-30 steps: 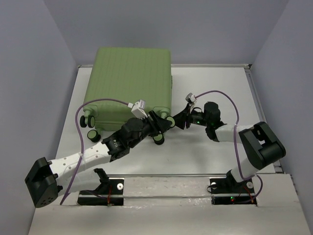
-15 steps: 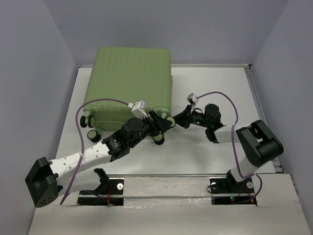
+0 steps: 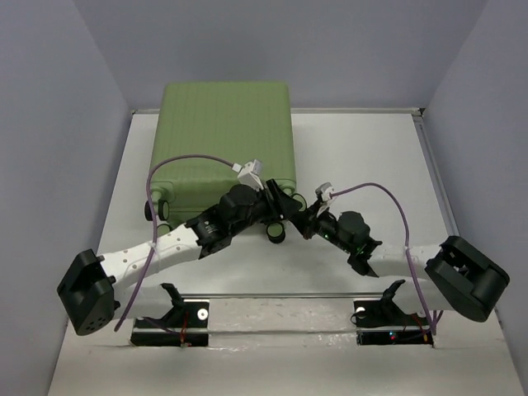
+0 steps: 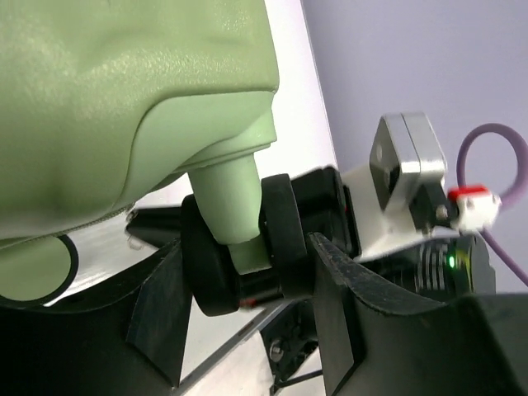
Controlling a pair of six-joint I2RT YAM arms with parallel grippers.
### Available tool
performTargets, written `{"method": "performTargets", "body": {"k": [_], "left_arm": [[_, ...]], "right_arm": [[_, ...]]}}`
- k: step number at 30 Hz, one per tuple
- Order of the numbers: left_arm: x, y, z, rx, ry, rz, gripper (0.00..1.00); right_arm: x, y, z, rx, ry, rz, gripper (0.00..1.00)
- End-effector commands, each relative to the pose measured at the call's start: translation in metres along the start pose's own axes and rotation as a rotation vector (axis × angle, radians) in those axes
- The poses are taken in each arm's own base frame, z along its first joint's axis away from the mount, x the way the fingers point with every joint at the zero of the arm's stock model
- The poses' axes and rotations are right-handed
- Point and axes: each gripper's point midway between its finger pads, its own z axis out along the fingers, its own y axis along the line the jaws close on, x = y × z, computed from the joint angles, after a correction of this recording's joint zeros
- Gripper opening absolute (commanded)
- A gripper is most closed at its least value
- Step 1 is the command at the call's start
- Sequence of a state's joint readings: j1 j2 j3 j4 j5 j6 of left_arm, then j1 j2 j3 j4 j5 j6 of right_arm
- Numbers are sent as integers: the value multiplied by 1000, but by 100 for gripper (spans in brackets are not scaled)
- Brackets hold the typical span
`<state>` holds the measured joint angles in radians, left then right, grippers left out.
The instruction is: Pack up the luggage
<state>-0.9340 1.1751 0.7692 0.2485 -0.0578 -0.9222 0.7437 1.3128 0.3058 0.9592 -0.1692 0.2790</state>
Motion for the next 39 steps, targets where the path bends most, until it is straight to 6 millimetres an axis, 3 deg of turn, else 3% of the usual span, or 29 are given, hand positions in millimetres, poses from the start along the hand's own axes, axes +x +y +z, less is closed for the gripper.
{"method": "performTargets", "body": {"k": [1,3,8,9,10,12,13,15,16,18,19,20,23,24,25,26,27,28,29,30,31,32,33,34,37,38,39], "left_arm": [[-82,-132,-17,406,-220,-9,6],[-76,-142,-13,443,-175,0,6],[-76,-172,-13,529,-125,-22,6],[-78,-180,-11,545,-121,-20,6],[-72,-179,-7,542,-101,-17,6],[-68,-193,-4,568,-81,-21,6],[-72,-205,-6,591,-86,-16,13],[-61,-206,6,575,-59,10,30],[-64,-214,6,582,-60,17,43],[-51,-212,16,577,-8,39,65],[-51,-217,16,585,2,56,83],[-49,-214,19,567,16,78,88],[-50,-191,17,435,14,214,95],[-62,-178,15,358,-41,236,96],[-69,-161,-3,291,-57,286,98],[-90,-146,-26,201,-128,298,98],[-96,-128,-36,127,-151,310,99],[-102,-85,-47,-39,-170,327,98],[-105,-87,-60,-22,-187,322,98],[-120,-58,-92,-140,-239,316,98],[-122,-38,-107,-203,-253,305,97],[-118,-9,-119,-294,-252,274,96],[-122,24,-152,-414,-284,258,94],[-119,47,-166,-487,-313,205,93],[-100,89,-224,-626,-311,110,89],[-100,95,-234,-654,-324,89,88],[-99,101,-244,-687,-333,69,87]], "right_arm": [[-8,107,-7,-304,-52,24,7],[-5,118,0,-296,-59,26,7],[-5,166,24,-373,-199,78,7],[-22,170,28,-371,-287,110,7],[-11,171,37,-358,-265,115,7],[-13,181,53,-369,-325,172,7],[-19,182,62,-358,-354,196,7],[-6,182,69,-312,-340,223,7],[-4,183,69,-296,-343,229,7],[-1,176,64,-239,-348,211,7],[0,171,60,-221,-344,216,7],[1,164,55,-194,-340,218,7],[8,124,26,-53,-321,215,7],[9,114,16,-21,-320,223,7],[13,100,-1,18,-305,222,7],[14,95,-8,30,-300,214,7],[14,91,-14,36,-295,238,7],[18,88,-23,38,-270,229,7],[30,86,-23,45,-226,211,7],[26,88,-24,41,-224,231,7],[30,87,-24,52,-201,229,7],[34,86,-22,69,-166,208,7],[41,81,-22,95,-132,175,7],[32,83,-23,94,-154,190,7],[18,85,-23,104,-155,172,10],[17,85,-23,113,-138,162,10],[15,87,-22,115,-122,157,17]]}}
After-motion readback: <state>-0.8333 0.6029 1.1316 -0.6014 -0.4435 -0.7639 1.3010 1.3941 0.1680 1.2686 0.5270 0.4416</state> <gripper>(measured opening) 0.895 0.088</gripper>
